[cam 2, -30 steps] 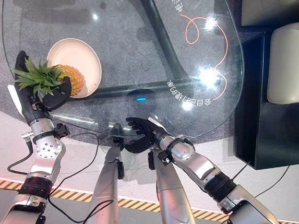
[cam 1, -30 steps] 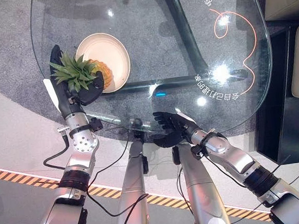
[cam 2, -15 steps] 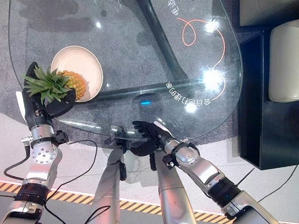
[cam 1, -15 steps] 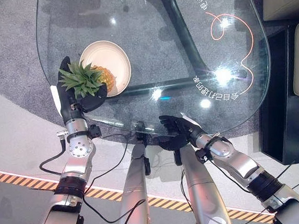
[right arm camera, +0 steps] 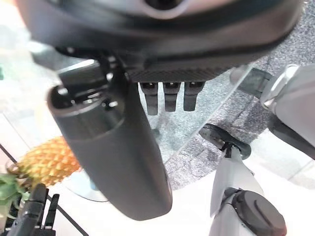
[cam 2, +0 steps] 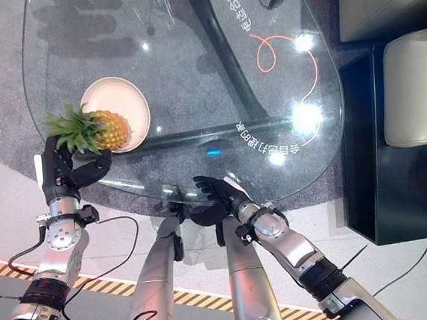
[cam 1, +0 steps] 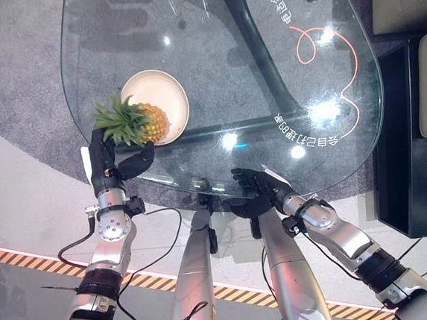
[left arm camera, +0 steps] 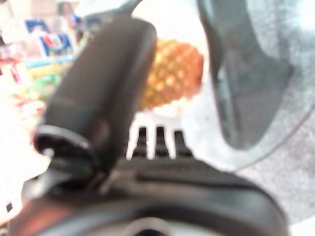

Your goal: Pick up the fruit to the plate

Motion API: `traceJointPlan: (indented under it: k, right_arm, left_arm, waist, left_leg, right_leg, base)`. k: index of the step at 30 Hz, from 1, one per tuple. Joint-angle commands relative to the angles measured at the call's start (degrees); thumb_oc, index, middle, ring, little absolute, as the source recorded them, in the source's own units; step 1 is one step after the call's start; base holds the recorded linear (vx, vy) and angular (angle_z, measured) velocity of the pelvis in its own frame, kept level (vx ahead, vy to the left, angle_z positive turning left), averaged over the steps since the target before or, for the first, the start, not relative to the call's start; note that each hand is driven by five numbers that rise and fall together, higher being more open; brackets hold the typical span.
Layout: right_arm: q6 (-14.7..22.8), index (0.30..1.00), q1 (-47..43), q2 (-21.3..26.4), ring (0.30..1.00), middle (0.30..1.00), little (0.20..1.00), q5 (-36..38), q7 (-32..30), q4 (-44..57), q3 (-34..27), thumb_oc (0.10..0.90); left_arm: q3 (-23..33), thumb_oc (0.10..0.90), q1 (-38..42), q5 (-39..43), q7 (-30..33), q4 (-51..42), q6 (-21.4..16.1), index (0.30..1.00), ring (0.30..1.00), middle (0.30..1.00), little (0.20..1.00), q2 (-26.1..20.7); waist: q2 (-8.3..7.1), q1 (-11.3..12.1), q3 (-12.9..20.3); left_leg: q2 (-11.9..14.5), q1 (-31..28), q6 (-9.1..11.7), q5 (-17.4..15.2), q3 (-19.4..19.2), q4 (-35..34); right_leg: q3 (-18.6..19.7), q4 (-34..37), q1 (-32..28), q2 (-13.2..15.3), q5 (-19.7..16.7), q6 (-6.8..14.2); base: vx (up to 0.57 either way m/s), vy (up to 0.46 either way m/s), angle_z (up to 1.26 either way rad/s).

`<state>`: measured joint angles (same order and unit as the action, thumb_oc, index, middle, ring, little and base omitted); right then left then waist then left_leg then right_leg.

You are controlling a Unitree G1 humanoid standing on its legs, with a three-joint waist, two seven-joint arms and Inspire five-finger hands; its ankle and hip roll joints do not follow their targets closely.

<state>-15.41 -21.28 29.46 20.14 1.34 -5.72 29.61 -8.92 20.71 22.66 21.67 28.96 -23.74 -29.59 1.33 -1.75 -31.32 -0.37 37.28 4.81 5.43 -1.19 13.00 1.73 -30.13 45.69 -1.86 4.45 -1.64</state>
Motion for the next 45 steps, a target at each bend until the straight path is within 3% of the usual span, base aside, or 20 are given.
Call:
traceJointPlan:
  k: [1, 19, 26, 37, 45]
  right_arm:
    - [4.22, 0.900, 3.94, 0.26, 0.900, 0.900, 0.900, -0.74, 1.66, 7.59, -0.71, 0.800]
    - [4.06, 0.900, 6.16, -0.82, 0.900, 0.900, 0.900, -1.95, 3.44, 6.35, -2.51, 0.800]
    - [4.84, 0.900, 9.45, -2.12, 0.900, 0.900, 0.900, -3.10, 4.57, 2.88, -4.01, 0.800]
    - [6.65, 0.900, 16.51, -4.53, 0.900, 0.900, 0.900, -4.06, 5.94, -4.36, -6.95, 0.800]
    - [6.25, 0.900, 21.55, -8.81, 0.900, 0.900, 0.900, -3.79, 1.66, -11.44, -10.04, 0.800]
  left_arm:
    - [5.32, 0.800, -0.60, 1.26, 0.32, -4.79, -3.30, 0.900, 0.900, 0.900, 0.900, -0.23]
    - [7.14, 0.800, -5.51, 6.54, -3.62, -6.85, -0.24, 0.900, 0.900, 0.900, 0.900, 0.31]
    - [7.46, 0.800, -11.14, 10.07, -8.02, -6.79, 0.68, 0.900, 0.900, 0.900, 0.900, 2.41]
    - [8.41, 0.800, -20.25, 12.44, -13.65, -2.89, 3.53, 0.900, 0.900, 0.900, 0.900, 5.83]
    - [7.01, 0.800, -25.31, 12.55, -18.37, 0.15, 8.14, 0.900, 0.900, 0.900, 0.900, 10.54]
  waist:
    - [2.36, -1.67, 1.52]
    - [2.36, -0.98, 1.52]
    - [1.25, 0.10, 1.53]
    - [-0.27, 1.79, 8.42]
    - [-1.22, 3.04, 14.67]
  left_leg:
    - [-3.36, -0.92, -0.85, -2.33, 1.96, 4.04]
    - [-3.03, -10.41, -1.01, -1.93, 3.43, 0.70]
    - [-2.90, -17.22, -1.19, -2.23, 4.83, -2.18]
    - [-2.48, -25.76, -0.81, -1.39, 7.05, -9.36]
    - [-2.31, -31.81, -0.78, -1.37, 8.01, -13.12]
  right_leg:
    - [-3.28, 6.73, -6.26, 0.75, -0.60, 1.37]
    - [-3.15, 9.32, -16.18, 0.29, 0.26, 0.95]
    - [-4.02, 13.34, -24.21, 0.66, -0.06, 1.34]
    - [-4.94, 23.32, -35.18, 1.57, -2.58, 2.59]
    - [-6.35, 29.33, -42.61, 2.67, -4.77, 3.76]
  base:
    - [0.00, 0.000, 0.00]
    - [0.00, -0.018, 0.03]
    - [-0.02, -0.029, 0.07]
    - [0.02, -0.013, 0.12]
    - [0.04, 0.002, 0.14]
